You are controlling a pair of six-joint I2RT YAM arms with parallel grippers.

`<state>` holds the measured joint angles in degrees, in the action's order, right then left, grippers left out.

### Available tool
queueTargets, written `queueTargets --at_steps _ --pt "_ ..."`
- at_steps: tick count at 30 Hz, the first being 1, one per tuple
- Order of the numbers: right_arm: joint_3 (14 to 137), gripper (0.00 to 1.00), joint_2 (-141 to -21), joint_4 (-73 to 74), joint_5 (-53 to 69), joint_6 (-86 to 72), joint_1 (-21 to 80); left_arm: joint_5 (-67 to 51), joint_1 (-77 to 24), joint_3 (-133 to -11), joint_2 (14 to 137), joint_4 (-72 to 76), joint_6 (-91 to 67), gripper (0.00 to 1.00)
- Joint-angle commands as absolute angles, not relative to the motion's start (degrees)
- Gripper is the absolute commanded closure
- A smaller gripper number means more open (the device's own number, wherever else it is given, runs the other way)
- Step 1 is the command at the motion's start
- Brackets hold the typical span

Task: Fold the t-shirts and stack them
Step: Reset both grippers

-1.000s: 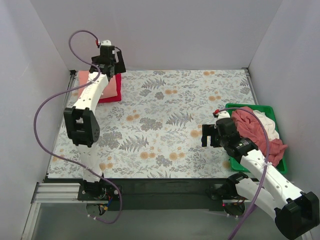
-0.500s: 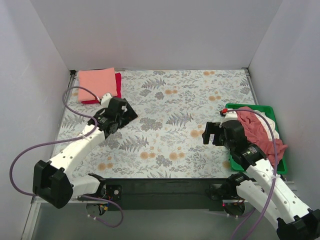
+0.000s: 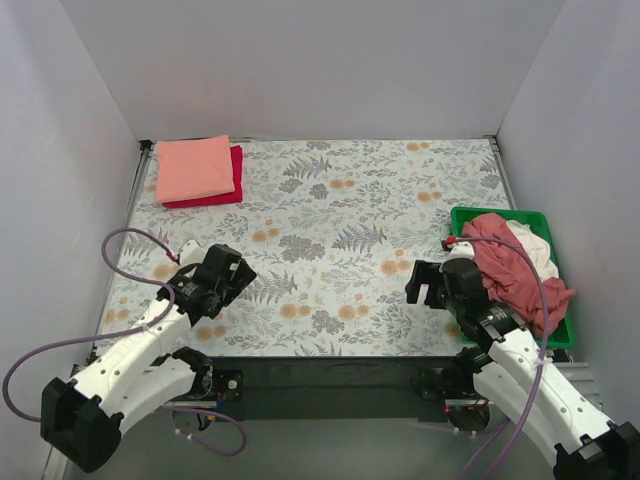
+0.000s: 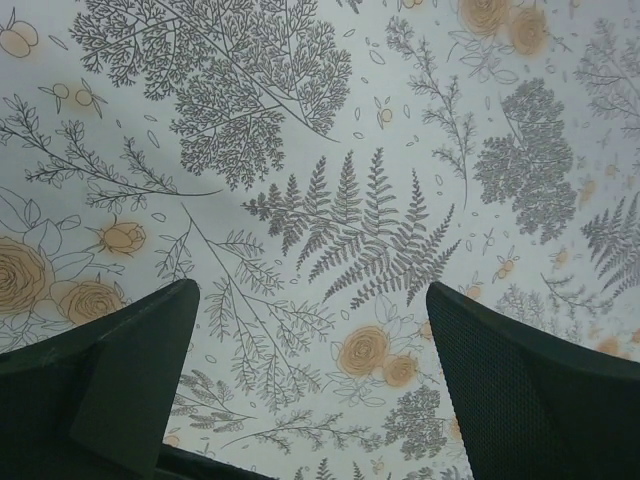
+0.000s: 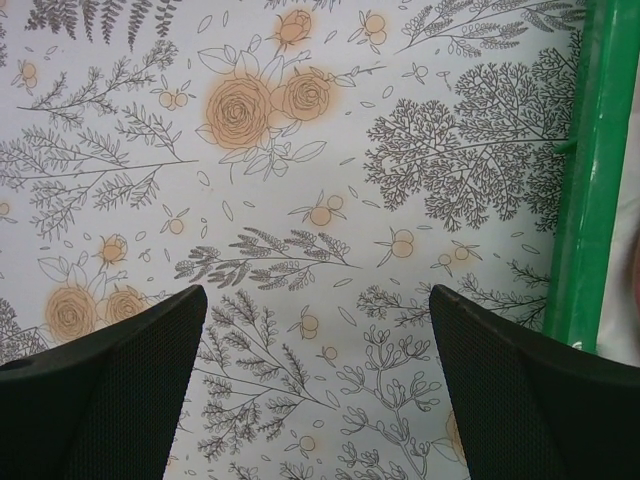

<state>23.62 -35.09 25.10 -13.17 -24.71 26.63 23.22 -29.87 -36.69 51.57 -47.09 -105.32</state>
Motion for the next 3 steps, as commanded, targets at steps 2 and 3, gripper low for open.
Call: queueTargets --at_steps 2,3 --pt "22.9 0.02 -32.2 21.4 -14.2 -26.5 26.5 26.3 -30.2 -38.8 48.1 -47.3 -107.2 0.03" --pt "22.9 0.01 -32.0 21.4 -14.3 -26.8 26.5 26.1 -30.2 -38.7 47.8 -47.2 -107.3 0.02"
